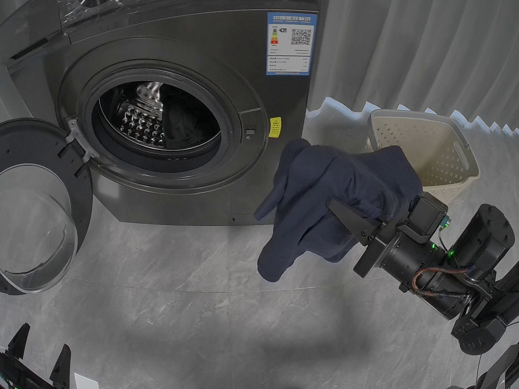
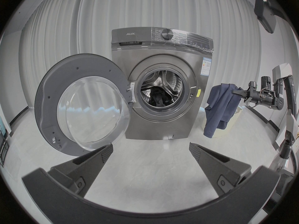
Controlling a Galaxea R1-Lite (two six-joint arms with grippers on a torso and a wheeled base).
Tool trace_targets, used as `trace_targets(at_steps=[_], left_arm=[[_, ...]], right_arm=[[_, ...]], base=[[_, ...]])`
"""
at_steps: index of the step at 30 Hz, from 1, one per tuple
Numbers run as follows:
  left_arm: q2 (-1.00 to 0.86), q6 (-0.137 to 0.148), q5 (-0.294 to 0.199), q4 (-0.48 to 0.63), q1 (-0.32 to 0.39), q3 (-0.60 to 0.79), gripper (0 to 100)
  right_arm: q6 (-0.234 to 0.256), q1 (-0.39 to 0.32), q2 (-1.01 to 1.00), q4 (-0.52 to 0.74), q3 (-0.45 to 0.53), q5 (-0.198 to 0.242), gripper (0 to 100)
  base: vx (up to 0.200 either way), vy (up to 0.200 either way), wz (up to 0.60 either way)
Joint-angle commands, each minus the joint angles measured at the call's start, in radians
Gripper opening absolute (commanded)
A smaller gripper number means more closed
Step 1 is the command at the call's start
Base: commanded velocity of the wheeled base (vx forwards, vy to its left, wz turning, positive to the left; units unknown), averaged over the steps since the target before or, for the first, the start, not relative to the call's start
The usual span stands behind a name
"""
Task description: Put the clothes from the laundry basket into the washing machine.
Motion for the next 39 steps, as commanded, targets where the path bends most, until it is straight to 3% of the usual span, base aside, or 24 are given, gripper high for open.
trace_targets(at_steps=[1,7,13,22,28,39], left_arm=[[-0.008,0.000,0.000,0.000,0.000,0.015,100],[-0.008,0.000,0.000,0.000,0.001,0.015,100],[-0.008,0.001,0.001,0.000,0.000,0.015,100],[-0.008,0.000,0.001,0.000,0.000,0.016,100],[-0.008,0.000,0.001,0.000,0.001,0.015,100],[-0.008,-0.002,0.001,0.000,0.001,0.015,100]], right_arm=[[0.000,0.001,0.001,0.000,-0.001,0.000,0],[0.000,0.000,0.000,0.000,-0.010,0.000,0],[0.000,-0.014,-0.003,0.000,-0.016,0.000,0],[0.002,-0.014,0.001,0.000,-0.014,0.000,0],[0.002,-0.017,0.004,0.000,-0.014,-0.001,0],[0.000,-0.019,0.001,0.000,-0.020,-0.026,0]], base=[[0.000,0.200,0.00],[0.000,0.200,0.00],[0.000,0.000,0.00],[-0.200,0.000,0.00],[0.000,0.000,0.00],[0.000,0.200,0.00]])
